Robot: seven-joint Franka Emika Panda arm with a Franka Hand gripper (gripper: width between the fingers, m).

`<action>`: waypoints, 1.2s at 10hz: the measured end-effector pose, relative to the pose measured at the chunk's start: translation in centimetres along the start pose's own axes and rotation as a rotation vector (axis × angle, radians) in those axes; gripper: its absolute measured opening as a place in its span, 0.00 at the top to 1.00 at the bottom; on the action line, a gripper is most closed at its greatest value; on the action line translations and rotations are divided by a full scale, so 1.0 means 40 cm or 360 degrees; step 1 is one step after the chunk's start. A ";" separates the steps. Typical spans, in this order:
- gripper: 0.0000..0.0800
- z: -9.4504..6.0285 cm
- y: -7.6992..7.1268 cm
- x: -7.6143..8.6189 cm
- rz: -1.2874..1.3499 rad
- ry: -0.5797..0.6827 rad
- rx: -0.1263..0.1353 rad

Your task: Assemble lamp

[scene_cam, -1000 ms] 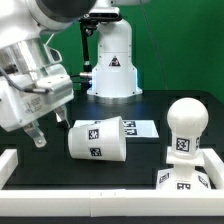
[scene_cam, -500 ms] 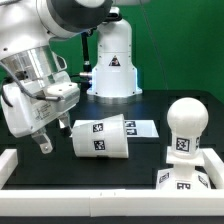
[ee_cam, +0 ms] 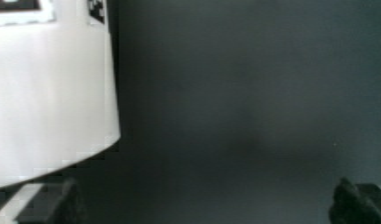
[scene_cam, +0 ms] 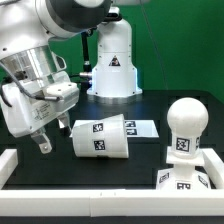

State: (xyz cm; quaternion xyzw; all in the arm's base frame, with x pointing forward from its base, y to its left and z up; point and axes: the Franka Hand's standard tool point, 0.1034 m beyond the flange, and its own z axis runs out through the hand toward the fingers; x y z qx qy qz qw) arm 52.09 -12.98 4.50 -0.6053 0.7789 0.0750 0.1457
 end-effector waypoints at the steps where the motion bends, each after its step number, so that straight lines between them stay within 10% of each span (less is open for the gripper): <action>1: 0.13 0.000 0.000 0.000 0.0000 0.0000 0.0000; 9: 0.13 0.011 0.005 0.034 -0.0149 -0.0242 -0.0012; 12: 0.13 0.028 0.028 0.029 -0.0095 -0.0434 -0.0103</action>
Offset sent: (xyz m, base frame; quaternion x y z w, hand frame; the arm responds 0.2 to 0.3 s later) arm 0.0000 0.0000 0.0000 0.0000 -0.0650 0.0000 0.9979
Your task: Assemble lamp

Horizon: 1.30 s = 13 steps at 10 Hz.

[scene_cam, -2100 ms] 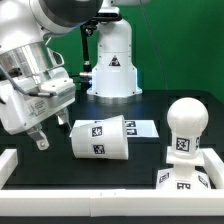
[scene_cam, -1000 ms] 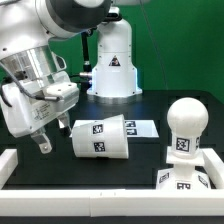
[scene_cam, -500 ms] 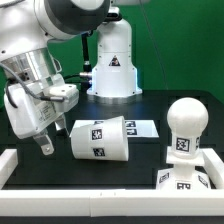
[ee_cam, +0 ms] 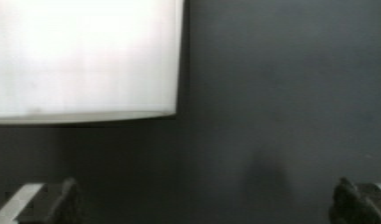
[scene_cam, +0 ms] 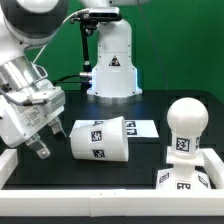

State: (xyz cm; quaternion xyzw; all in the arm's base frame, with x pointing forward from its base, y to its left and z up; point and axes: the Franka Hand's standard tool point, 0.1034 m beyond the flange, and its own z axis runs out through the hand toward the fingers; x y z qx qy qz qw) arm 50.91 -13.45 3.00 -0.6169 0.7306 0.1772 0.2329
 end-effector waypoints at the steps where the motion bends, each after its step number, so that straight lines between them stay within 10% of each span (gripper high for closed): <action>1: 0.13 -0.003 0.001 -0.003 -0.0004 -0.0066 -0.0019; 6: 0.13 -0.004 0.055 0.043 0.0098 -0.0487 -0.0135; 13: 0.13 0.095 0.004 -0.077 0.0225 -0.0549 -0.0201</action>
Offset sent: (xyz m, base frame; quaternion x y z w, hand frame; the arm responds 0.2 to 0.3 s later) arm 0.0000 0.0000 0.0000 0.0000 -0.1938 0.0000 0.9810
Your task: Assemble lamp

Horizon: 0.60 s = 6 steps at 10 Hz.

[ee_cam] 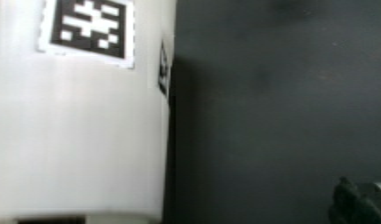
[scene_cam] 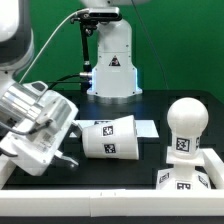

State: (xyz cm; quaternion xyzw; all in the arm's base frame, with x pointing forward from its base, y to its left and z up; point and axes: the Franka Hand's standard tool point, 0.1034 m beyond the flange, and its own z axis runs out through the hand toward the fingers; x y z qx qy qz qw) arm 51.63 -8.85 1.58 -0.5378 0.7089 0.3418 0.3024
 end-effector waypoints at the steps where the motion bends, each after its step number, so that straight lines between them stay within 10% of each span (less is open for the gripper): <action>1: 0.13 0.018 0.002 0.000 0.0003 0.0005 -0.0010; 3: 0.13 0.017 0.002 0.002 0.0021 0.0006 -0.0010; 6: 0.46 0.017 0.003 0.003 0.0022 0.0006 -0.0010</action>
Offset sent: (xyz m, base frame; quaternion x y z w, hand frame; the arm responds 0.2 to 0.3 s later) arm 0.0000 0.0000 0.0000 0.0000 0.0000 0.0000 1.0000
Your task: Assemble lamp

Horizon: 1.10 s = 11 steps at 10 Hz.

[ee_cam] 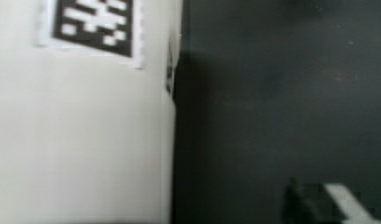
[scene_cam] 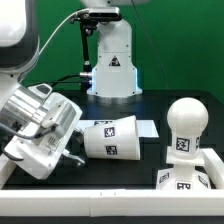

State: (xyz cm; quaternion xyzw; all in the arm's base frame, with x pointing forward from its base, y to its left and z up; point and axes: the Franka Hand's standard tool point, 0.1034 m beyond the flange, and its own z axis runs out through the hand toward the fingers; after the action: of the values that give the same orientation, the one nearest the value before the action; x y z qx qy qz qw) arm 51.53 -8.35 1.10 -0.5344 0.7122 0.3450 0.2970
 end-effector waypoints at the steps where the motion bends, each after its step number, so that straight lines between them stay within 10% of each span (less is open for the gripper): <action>1: 0.64 0.000 0.000 0.000 0.0000 0.0000 0.0000; 2: 0.64 0.000 0.000 0.001 0.0001 0.0000 0.0000; 4: 0.94 0.001 0.000 0.001 0.0002 0.0000 0.0000; 8: 0.94 -0.009 0.003 0.000 -0.0017 0.0009 -0.0025; 11: 0.94 -0.148 -0.010 -0.107 -0.0203 0.0013 0.0013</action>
Offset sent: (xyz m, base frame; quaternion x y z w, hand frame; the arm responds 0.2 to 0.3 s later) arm 0.0000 0.0000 0.0000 0.0000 0.0000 0.0000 1.0000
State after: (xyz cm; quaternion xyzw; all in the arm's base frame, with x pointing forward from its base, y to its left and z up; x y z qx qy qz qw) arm 52.66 -10.83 7.88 -0.5790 0.6791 0.3203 0.3177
